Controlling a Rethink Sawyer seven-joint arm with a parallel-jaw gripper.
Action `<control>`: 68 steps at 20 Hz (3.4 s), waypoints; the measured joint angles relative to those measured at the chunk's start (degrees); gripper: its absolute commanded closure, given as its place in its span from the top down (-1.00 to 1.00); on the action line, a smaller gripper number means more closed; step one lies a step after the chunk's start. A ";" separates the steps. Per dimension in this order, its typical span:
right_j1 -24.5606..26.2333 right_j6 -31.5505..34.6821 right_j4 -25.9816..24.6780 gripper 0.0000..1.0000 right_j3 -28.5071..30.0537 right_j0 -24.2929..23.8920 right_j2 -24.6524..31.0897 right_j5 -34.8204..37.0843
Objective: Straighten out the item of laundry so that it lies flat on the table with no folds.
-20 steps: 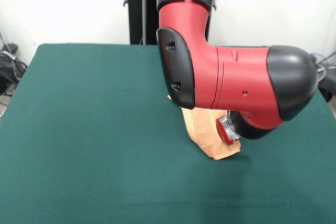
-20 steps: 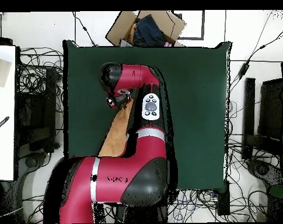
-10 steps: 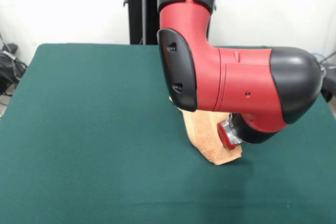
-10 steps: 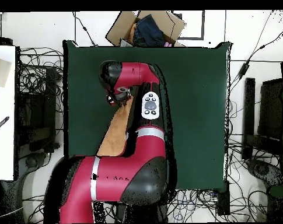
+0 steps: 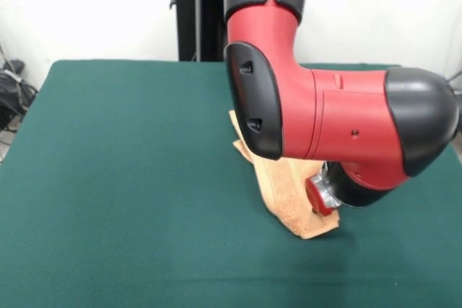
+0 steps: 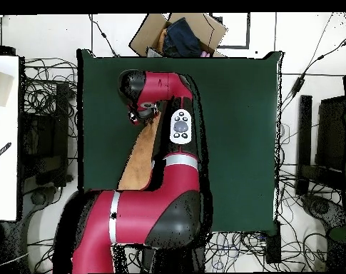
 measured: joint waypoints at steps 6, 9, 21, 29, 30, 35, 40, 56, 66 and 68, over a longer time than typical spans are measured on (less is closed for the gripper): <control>0.60 0.00 -0.09 -1.00 -1.40 0.05 0.02 0.80; 0.62 0.00 -0.13 -1.00 -1.46 0.05 0.03 0.81; 1.07 0.01 -0.16 -1.00 -2.64 -0.18 0.30 1.13; 1.31 0.01 -0.15 -1.00 -3.30 -0.18 0.31 1.14; 1.33 0.01 -0.15 -1.00 -3.37 -0.18 0.31 1.14; 1.43 0.01 -0.15 -1.00 -3.67 -0.18 0.31 1.13; 1.45 0.01 -0.15 -1.00 -3.72 -0.18 0.31 1.12; 1.45 0.01 -0.15 -1.00 -3.72 -0.18 0.31 1.12; 1.46 0.01 -0.14 1.00 -3.73 -0.19 0.31 0.83; 1.47 0.01 -0.15 1.00 -3.72 -0.17 0.31 0.28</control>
